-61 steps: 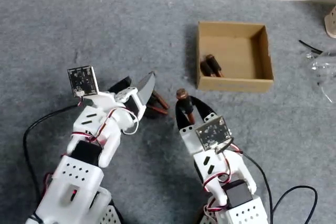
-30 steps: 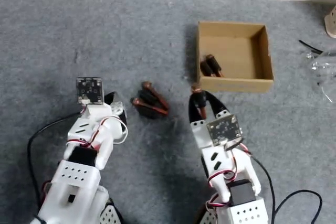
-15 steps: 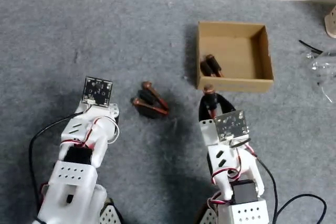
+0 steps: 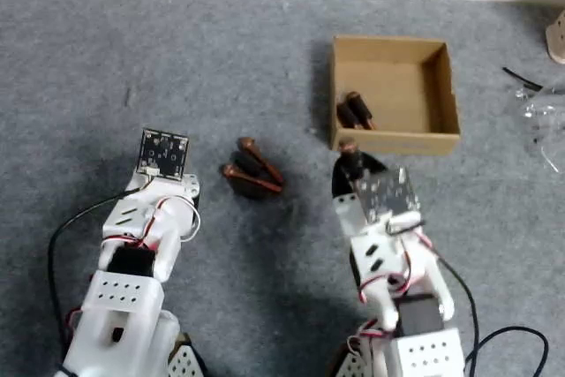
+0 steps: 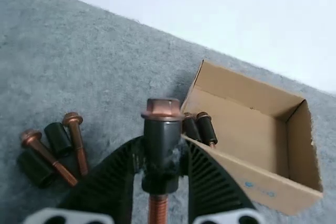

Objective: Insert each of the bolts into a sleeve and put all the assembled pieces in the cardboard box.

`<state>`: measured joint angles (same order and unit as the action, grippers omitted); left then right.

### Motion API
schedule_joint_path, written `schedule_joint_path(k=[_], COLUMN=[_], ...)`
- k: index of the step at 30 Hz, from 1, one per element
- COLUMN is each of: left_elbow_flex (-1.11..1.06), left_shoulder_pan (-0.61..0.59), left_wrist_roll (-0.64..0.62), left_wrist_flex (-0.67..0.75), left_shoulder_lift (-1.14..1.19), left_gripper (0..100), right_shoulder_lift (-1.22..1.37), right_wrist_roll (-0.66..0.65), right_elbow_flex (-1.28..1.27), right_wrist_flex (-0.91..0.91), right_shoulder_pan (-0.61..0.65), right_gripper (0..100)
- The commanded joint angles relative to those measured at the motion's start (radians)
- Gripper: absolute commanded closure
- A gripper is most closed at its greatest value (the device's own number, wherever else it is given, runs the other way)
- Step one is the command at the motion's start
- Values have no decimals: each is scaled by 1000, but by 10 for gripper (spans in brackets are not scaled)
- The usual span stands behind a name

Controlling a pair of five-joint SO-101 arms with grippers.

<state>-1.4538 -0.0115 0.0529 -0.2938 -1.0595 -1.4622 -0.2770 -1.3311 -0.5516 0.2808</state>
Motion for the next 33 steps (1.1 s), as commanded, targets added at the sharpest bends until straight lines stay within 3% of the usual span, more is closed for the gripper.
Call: schedule_joint_path(k=[1,9,16,18,25,33], left_elbow_flex=[28,13,13,13,16,16], left_shoulder_pan=[-12,-12,-7,-5,-5,-4], left_wrist_roll=[9,9,9,9,9,9], left_wrist_flex=[-5,-5,-5,-5,-3,-3], left_shoulder_lift=[4,1,2,4,4,1], left_gripper=[993,993,993,993,993,993], right_shoulder_lift=[306,918,1359,1471,1730,1952], right_wrist_roll=[-9,-6,-3,51,301,304], right_elbow_flex=[285,780,1081,1142,1316,1389], right_wrist_flex=[4,4,4,2,4,5], right_shoulder_pan=[7,-91,-197,-223,-251,-189], right_gripper=[988,988,989,989,989,989])
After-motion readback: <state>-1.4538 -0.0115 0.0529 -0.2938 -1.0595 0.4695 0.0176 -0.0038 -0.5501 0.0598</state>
